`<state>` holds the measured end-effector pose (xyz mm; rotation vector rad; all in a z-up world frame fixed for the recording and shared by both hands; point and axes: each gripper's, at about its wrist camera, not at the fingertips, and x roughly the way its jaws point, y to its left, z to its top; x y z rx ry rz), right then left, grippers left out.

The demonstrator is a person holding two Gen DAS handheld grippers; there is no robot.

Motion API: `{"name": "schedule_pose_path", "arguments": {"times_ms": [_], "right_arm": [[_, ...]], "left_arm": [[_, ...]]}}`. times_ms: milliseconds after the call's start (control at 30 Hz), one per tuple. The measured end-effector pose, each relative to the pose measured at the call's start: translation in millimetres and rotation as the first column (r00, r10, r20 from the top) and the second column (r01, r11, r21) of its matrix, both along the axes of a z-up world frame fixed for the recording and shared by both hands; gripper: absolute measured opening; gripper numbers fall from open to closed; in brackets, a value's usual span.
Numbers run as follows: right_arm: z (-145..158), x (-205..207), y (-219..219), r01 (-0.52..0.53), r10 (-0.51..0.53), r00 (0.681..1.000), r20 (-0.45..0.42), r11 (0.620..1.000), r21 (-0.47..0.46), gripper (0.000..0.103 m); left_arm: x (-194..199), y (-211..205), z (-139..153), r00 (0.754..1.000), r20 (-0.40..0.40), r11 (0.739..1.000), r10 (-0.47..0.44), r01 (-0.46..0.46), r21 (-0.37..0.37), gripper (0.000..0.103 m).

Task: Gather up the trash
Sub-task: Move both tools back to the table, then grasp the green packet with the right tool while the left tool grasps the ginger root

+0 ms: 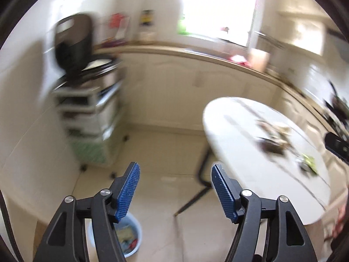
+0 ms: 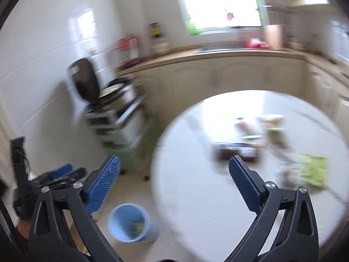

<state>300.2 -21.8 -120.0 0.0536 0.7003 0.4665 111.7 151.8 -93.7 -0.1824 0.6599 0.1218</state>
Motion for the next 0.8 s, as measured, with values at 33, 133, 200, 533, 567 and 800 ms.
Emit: {"name": "schedule_pose_path", "arguments": {"times_ms": [33, 133, 200, 533, 567, 800], "right_arm": [[0.5, 2.2, -20.9, 0.042, -0.041, 0.999, 0.004, 0.999, -0.010, 0.101], [-2.0, 13.2, -78.4, 0.161, -0.162, 0.987, -0.006, 0.985, -0.057, 0.102], [-8.3, 22.2, -109.7, 0.230, -0.233, 0.972, -0.017, 0.967, -0.108, 0.102], [-63.4, 62.5, -211.0, 0.320, -0.354, 0.919, -0.173, 0.927, -0.195, 0.102], [-67.3, 68.5, -211.8, 0.316, -0.353, 0.918, -0.178, 0.926, -0.206, 0.102], [-90.8, 101.9, -206.6, 0.322, -0.382, 0.898, -0.216, 0.908, -0.268, 0.102]], "left_arm": [[9.6, -26.8, 3.1, 0.998, 0.005, 0.998, -0.068, 0.068, -0.002, 0.067], [36.7, -78.8, 2.9, 0.982, -0.026, 0.982, -0.189, 0.189, -0.006, 0.070], [50.4, -106.2, 2.0, 0.968, -0.046, 0.969, -0.247, 0.247, -0.003, 0.070], [137.6, -177.4, -25.9, 0.915, -0.183, 0.929, -0.360, 0.369, 0.016, 0.074], [154.4, -179.3, -26.3, 0.914, -0.195, 0.931, -0.355, 0.364, 0.011, 0.074], [196.7, -160.0, -39.2, 0.918, -0.211, 0.939, -0.336, 0.344, 0.002, 0.074]]}}
